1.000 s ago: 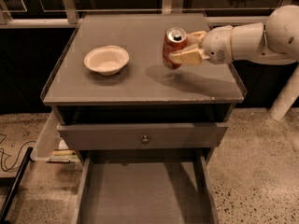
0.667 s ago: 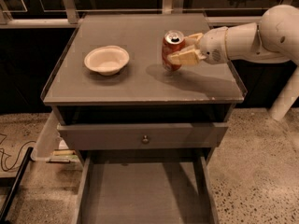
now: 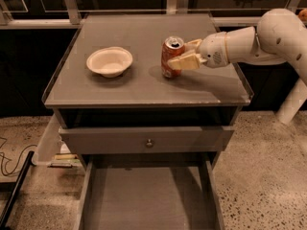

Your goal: Pick coke can from middle drawer and place on counter

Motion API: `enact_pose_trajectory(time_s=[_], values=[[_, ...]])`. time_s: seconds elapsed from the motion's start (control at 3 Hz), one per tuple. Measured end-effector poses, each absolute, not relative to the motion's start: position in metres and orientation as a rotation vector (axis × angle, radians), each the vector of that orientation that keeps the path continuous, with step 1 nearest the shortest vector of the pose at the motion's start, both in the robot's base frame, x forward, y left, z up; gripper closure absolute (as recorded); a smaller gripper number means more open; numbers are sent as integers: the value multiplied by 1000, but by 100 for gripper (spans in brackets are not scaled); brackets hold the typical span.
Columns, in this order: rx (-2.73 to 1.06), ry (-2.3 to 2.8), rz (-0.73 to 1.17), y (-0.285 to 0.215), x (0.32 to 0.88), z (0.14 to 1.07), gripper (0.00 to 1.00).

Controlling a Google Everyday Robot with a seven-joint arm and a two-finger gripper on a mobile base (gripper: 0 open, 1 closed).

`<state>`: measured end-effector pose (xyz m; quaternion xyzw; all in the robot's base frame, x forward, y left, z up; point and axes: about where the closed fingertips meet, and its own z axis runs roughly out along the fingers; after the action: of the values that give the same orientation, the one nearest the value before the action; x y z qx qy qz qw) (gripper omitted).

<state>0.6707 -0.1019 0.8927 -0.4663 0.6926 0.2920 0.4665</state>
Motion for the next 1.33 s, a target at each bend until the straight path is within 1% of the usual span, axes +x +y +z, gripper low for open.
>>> enact_pose_trajectory(time_s=[0.33,0.67,1.33], values=[[-1142,1696,776,-97,670,887,100],[-1142,1696,776,-97,670,887,82],[-1142,1696,776,-97,670,887,36]])
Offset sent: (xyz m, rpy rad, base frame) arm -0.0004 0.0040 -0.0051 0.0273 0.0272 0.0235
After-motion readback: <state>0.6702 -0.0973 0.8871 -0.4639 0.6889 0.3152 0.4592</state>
